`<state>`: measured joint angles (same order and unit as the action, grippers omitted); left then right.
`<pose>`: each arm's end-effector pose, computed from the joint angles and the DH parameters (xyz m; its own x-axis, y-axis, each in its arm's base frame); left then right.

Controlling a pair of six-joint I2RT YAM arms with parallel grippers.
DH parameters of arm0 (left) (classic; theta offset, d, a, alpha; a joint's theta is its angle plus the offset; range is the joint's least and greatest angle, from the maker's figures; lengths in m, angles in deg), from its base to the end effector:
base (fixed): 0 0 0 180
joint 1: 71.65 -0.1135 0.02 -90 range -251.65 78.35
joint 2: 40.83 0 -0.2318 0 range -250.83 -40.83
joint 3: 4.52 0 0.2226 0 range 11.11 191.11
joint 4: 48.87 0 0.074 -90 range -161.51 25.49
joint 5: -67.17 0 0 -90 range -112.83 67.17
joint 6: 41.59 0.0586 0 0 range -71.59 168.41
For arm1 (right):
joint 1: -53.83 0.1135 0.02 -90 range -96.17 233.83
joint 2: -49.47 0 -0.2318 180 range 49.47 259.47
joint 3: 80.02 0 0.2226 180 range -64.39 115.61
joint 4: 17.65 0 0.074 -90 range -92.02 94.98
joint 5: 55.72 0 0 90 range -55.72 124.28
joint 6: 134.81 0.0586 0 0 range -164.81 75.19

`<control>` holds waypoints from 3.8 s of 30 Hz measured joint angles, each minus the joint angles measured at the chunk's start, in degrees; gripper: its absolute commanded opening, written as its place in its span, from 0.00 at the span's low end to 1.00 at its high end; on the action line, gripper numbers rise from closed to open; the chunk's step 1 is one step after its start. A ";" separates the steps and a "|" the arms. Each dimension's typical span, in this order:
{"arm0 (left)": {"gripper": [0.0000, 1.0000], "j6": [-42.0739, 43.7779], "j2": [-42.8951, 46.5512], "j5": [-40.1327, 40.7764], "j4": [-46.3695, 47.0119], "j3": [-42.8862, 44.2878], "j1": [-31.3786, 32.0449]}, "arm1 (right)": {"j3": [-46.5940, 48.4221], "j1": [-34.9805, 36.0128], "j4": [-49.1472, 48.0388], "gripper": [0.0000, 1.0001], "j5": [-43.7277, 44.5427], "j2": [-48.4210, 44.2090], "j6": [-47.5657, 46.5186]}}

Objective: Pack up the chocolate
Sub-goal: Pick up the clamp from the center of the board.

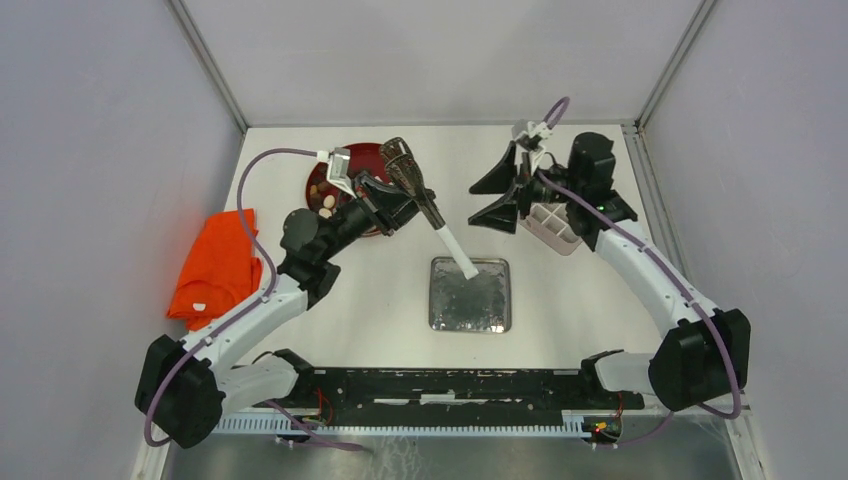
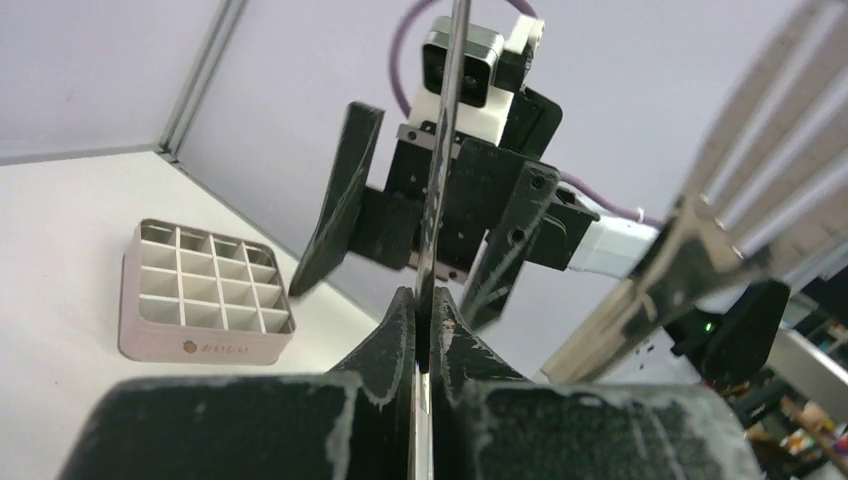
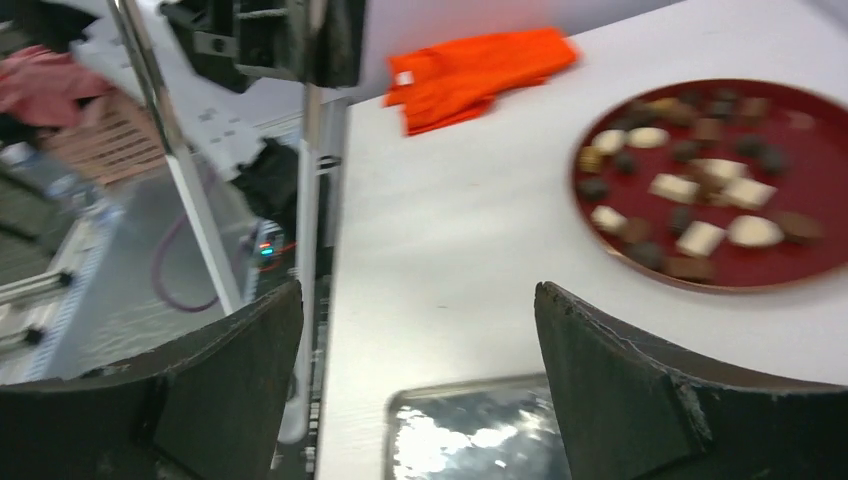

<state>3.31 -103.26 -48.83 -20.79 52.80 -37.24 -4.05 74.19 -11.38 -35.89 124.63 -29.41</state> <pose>0.1926 -0.1631 0.3486 -0.3684 -0.5194 -0.7711 0.8216 0.2062 -0.5314 0.2402 0.1479 0.3318 -0.3505 -0.0340 -0.9360 -0.9365 0.0013 0.3506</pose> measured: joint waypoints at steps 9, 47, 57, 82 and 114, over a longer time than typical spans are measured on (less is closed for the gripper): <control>0.02 -12.98 -5.46 -0.79 17.94 -5.03 -4.87 | 1.66 -8.46 -4.02 0.98 1.55 -2.32 4.55; 0.02 -26.01 -24.37 -1.11 41.72 5.90 -3.48 | 9.16 2.62 -2.32 0.98 7.58 -1.44 14.49; 0.02 -27.12 -26.75 0.87 42.14 7.21 -2.67 | 1.51 7.39 -10.43 0.80 7.37 -0.85 20.59; 0.02 -30.77 -29.14 2.10 43.85 7.91 -2.25 | -0.11 6.86 -17.05 0.63 7.80 -0.42 28.11; 0.02 -31.56 -29.16 2.43 43.78 7.91 -2.25 | -0.61 6.84 -18.21 0.61 8.37 0.07 29.83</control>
<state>-28.25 -132.42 -46.40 22.99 60.72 -39.49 -4.66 81.03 -29.59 -27.52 124.69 0.42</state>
